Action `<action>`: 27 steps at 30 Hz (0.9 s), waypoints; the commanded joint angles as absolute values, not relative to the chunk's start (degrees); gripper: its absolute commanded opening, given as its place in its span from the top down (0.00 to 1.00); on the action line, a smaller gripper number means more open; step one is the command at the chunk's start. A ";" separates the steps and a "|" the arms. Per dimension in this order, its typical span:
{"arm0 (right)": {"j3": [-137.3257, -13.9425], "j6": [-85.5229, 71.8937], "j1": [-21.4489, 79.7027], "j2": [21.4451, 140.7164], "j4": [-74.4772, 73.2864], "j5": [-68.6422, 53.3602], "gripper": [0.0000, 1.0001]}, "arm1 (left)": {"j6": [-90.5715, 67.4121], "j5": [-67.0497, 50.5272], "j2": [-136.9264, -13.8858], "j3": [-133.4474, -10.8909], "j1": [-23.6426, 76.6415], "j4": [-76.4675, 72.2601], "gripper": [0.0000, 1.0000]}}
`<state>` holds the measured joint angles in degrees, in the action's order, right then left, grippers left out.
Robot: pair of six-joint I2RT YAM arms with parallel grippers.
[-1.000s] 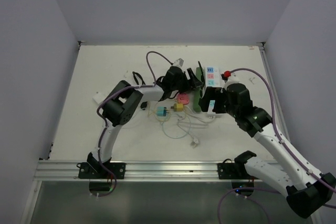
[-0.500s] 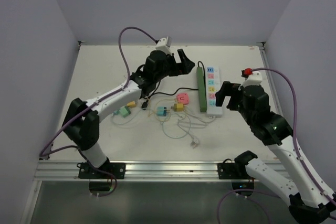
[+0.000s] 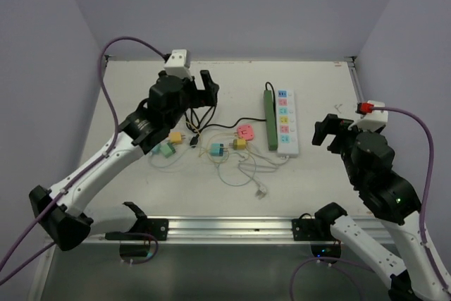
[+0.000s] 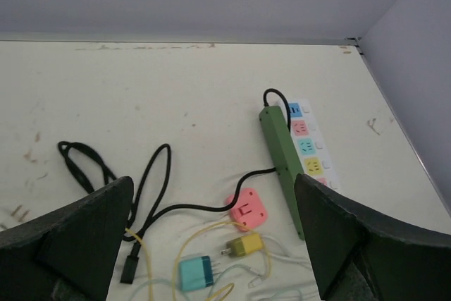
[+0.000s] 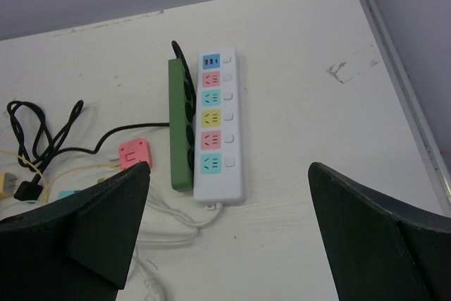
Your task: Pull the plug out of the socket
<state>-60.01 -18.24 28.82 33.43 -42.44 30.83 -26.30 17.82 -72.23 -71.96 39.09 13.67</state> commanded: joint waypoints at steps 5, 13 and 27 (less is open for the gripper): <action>-60.65 -12.57 28.65 26.20 -40.52 34.45 0.01 | -18.02 38.11 -53.02 -66.98 38.76 22.14 0.00; -58.28 -11.51 28.65 18.90 -38.85 36.56 0.01 | -16.17 50.17 -36.66 -62.41 38.67 25.75 0.00; -57.57 -10.37 28.74 14.77 -38.32 37.53 0.01 | -13.36 59.59 -27.60 -61.17 38.76 26.19 0.00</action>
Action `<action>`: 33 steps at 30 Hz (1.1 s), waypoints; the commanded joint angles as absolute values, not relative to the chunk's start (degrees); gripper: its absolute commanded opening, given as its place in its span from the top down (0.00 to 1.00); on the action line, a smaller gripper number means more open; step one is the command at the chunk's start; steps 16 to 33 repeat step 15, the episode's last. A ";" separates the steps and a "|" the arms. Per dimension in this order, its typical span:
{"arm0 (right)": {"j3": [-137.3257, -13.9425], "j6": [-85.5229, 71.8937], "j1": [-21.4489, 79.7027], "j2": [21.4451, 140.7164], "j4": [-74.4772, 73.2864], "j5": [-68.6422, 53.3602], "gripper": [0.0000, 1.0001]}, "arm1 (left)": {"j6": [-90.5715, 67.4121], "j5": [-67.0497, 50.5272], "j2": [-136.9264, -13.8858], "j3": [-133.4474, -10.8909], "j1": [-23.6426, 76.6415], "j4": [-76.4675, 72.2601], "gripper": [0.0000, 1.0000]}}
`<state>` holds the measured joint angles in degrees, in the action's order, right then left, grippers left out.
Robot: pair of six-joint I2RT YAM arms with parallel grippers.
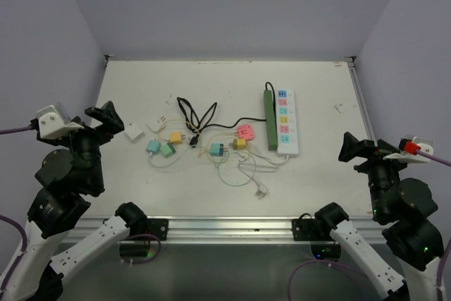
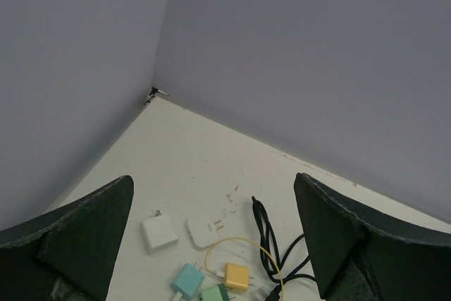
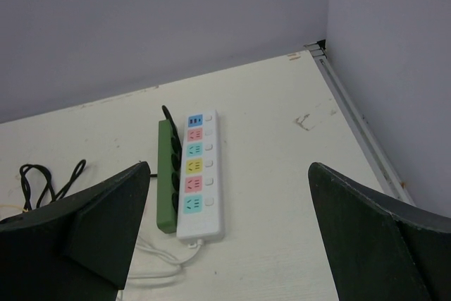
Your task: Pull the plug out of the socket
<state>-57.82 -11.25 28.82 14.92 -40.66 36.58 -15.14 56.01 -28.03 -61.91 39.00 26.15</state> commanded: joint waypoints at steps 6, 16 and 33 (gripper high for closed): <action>-57.04 -10.46 28.65 15.29 -37.53 36.74 0.01 | -14.33 59.94 -27.68 -60.21 38.76 26.02 0.00; -55.64 -10.37 28.65 15.21 -35.51 35.25 0.01 | -14.94 58.71 -28.83 -59.94 38.76 25.66 0.00; -55.64 -10.37 28.65 15.21 -35.51 35.25 0.01 | -14.94 58.71 -28.83 -59.94 38.76 25.66 0.00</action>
